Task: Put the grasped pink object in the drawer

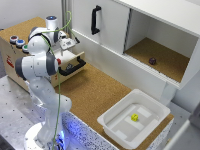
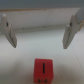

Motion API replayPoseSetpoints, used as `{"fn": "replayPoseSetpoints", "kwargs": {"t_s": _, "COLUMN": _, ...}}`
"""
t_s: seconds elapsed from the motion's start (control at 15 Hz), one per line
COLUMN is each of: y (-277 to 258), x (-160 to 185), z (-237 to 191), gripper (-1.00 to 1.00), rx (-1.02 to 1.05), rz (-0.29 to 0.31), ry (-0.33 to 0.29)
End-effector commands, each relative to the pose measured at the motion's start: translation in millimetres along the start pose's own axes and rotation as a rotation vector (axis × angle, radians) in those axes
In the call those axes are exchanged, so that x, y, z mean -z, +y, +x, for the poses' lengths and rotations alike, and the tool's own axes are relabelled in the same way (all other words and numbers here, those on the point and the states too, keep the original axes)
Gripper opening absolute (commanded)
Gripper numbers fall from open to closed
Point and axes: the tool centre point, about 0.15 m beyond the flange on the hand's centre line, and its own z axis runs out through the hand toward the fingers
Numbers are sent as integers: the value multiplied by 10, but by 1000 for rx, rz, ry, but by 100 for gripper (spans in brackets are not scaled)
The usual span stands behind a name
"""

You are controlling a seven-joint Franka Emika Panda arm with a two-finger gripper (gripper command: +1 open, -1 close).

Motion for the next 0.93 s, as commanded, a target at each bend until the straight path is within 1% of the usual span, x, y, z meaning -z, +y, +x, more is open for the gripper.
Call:
{"fn": "replayPoseSetpoints", "kwargs": {"t_s": 0.0, "y": -192, "x": 425, "z": 282, "gripper": 100, "rx": -34, "rz": 54, "ry": -43}}
{"fn": "replayPoseSetpoints", "kwargs": {"t_s": 0.13, "y": -256, "x": 628, "z": 401, "gripper": 100, "rx": -29, "rz": 31, "ry": -54}}
{"fn": "replayPoseSetpoints", "kwargs": {"t_s": 0.27, "y": -285, "x": 920, "z": 557, "gripper": 100, "rx": -52, "rz": 0, "ry": -38}}
{"fn": "replayPoseSetpoints", "kwargs": {"t_s": 0.4, "y": -333, "x": 1158, "z": 763, "gripper": 100, "rx": -34, "rz": -9, "ry": -31}}
{"fn": "replayPoseSetpoints", "kwargs": {"t_s": 0.53, "y": -436, "x": 1290, "z": 1000, "gripper": 100, "rx": 23, "rz": -15, "ry": -47}}
{"fn": "replayPoseSetpoints", "kwargs": {"t_s": 0.73, "y": -710, "x": 1398, "z": 1431, "gripper": 100, "rx": 139, "rz": 11, "ry": -80}}
{"fn": "replayPoseSetpoints", "kwargs": {"t_s": 0.87, "y": -850, "x": 1485, "z": 1658, "gripper": 100, "rx": 166, "rz": 21, "ry": -111}}
